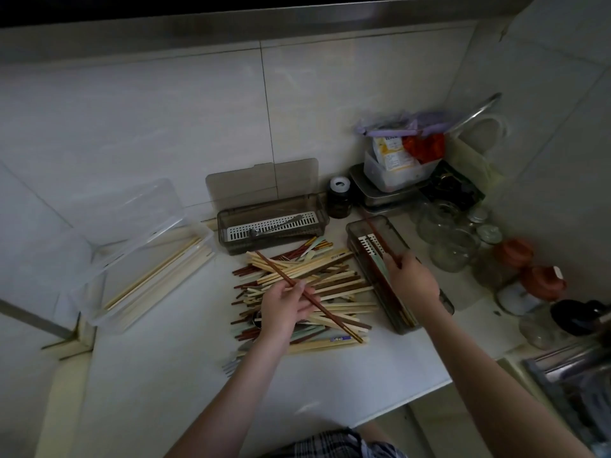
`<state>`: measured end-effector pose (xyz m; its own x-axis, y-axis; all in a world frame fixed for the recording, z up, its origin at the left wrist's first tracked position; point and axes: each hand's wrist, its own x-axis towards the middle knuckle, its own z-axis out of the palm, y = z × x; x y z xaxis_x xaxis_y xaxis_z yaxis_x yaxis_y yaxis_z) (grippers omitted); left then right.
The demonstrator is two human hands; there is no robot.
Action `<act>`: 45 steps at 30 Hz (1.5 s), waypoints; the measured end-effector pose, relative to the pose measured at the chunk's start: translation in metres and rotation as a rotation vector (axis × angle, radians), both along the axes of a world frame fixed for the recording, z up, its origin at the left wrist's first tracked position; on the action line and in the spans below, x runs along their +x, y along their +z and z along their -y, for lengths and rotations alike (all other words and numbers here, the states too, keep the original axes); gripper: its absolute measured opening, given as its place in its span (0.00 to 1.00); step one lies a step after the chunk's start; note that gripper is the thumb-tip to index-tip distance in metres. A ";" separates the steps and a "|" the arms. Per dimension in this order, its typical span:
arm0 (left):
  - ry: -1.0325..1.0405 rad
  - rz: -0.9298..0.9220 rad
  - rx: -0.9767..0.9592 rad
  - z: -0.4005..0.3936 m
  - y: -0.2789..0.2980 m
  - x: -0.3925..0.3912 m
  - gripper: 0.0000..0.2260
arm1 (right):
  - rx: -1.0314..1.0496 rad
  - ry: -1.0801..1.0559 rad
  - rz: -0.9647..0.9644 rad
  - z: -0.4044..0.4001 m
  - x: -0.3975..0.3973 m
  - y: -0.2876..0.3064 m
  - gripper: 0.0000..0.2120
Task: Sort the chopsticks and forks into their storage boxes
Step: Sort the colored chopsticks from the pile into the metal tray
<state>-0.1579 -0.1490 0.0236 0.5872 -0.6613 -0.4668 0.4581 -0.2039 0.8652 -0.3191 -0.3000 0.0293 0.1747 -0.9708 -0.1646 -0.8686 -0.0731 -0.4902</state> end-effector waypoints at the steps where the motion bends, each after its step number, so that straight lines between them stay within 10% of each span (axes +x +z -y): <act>1: 0.004 -0.015 0.010 0.003 0.001 -0.001 0.07 | -0.002 0.010 -0.048 0.006 -0.002 -0.002 0.15; 14: 0.079 -0.123 0.012 0.034 0.014 -0.033 0.09 | 0.235 0.457 -0.497 0.016 -0.030 -0.037 0.30; 25: 0.084 -0.139 -0.029 0.050 0.014 -0.049 0.09 | -0.126 0.521 -0.041 0.013 -0.026 -0.027 0.23; 34: 0.067 -0.084 -0.052 0.061 0.014 -0.060 0.07 | 0.068 0.680 0.344 -0.011 -0.009 -0.013 0.13; 45: -0.231 0.959 0.419 0.011 -0.024 -0.046 0.05 | 0.157 0.281 0.238 0.031 -0.047 -0.019 0.26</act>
